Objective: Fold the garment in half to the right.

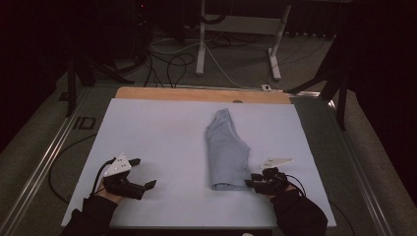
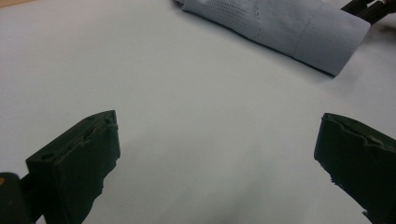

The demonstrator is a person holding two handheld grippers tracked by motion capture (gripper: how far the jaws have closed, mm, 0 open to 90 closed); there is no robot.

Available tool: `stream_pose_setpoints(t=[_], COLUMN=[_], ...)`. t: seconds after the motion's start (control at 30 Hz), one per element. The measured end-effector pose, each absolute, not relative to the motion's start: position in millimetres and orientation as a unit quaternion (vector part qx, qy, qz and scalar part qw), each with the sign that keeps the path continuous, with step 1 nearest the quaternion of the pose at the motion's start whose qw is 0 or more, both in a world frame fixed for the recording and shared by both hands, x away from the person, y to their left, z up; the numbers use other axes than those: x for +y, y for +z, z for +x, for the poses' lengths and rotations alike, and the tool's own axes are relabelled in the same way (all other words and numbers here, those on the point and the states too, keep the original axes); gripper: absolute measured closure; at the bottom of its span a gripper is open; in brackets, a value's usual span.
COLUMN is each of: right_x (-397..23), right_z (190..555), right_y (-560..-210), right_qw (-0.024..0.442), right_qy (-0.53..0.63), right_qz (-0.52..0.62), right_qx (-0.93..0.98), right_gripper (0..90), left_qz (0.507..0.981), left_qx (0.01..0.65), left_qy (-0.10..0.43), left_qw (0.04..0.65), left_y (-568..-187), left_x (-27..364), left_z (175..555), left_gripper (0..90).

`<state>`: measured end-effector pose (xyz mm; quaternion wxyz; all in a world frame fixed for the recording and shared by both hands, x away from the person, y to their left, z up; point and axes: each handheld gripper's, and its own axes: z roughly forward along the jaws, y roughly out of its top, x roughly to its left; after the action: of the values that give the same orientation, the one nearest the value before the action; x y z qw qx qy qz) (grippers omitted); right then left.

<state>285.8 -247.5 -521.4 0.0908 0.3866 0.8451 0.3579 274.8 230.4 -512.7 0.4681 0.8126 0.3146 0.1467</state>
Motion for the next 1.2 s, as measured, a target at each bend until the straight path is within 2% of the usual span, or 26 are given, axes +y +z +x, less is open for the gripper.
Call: stream_pose_setpoints(t=[0.1, 0.17, 0.4, 0.8, 1.1, 1.2], right_x=[-247, -246, -254, -272, -278, -278], right_z=[283, 279, 269, 274, 276, 275], right_y=[-520, -519, -508, -521, -523, -521], right_qw=[0.079, 0.082, 0.095, 0.069, 0.063, 0.076], right_qy=[0.361, 0.360, 0.372, 0.341, 0.330, 0.318], right_qz=[0.387, 0.383, 0.392, 0.431, 0.441, 0.438], right_qx=[0.845, 0.847, 0.836, 0.833, 0.832, 0.838], right_gripper=[83.5, 87.3, 87.7, 87.7, 87.7, 87.6], left_qz=[0.813, 0.812, 0.810, 0.811, 0.809, 0.809], left_qx=[0.314, 0.315, 0.316, 0.314, 0.317, 0.314], left_qy=[0.147, 0.147, 0.149, 0.150, 0.150, 0.151], left_qw=[0.468, 0.468, 0.471, 0.470, 0.473, 0.473], left_y=[-512, -513, -511, -511, -511, -511], left_x=[230, 230, 232, 232, 233, 233], left_z=[274, 275, 275, 275, 275, 275], left_gripper=[1.5, 1.5, 1.5, 1.5, 1.5, 1.5])
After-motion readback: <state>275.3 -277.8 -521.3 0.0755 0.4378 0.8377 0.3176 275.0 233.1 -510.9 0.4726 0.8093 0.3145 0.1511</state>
